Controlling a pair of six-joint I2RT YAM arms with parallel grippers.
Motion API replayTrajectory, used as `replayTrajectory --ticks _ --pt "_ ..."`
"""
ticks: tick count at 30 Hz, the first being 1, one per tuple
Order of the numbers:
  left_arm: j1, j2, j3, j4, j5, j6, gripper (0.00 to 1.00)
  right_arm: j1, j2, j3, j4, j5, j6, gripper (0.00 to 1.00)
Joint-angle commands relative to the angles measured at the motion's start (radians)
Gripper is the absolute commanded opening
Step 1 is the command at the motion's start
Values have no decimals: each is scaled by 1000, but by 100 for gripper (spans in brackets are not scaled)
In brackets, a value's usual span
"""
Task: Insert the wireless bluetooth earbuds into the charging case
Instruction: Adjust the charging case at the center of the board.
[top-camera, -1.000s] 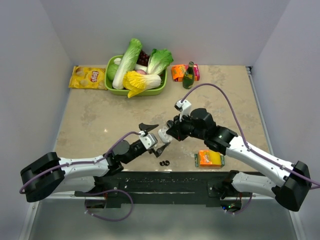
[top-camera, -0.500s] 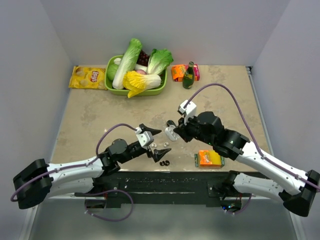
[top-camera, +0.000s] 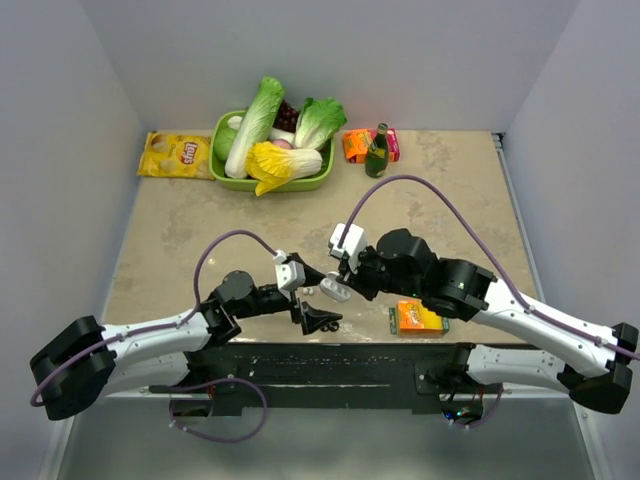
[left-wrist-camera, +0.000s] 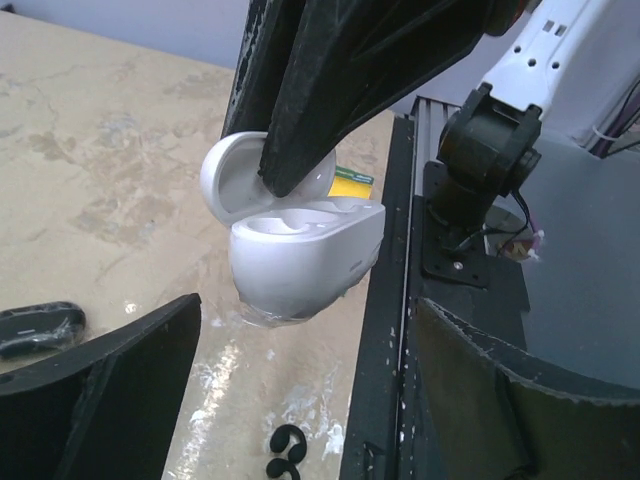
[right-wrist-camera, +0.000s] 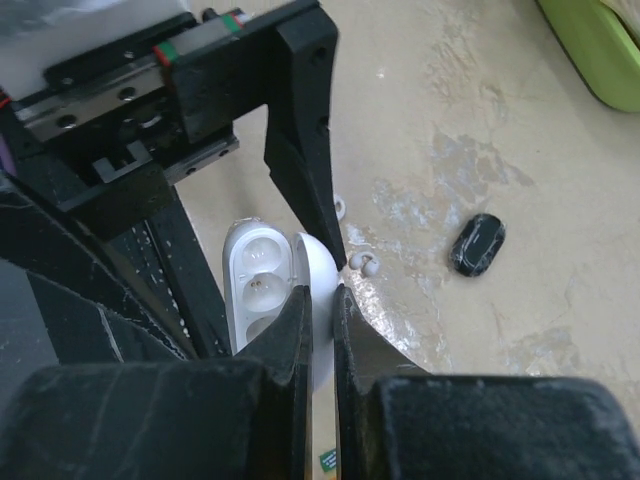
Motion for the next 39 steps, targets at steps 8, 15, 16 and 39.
replayTrajectory --ticks 8,15,16,39 --pt "29 42 -22 228 132 -83 84 56 21 54 -63 44 -65 0" --pt "38 57 -28 260 153 -88 68 65 61 64 -68 51 -71 0" --pt "39 59 -29 265 158 -89 67 67 64 64 -66 51 -71 0" --pt "56 129 -19 326 155 -121 51 68 50 52 -37 52 -70 0"
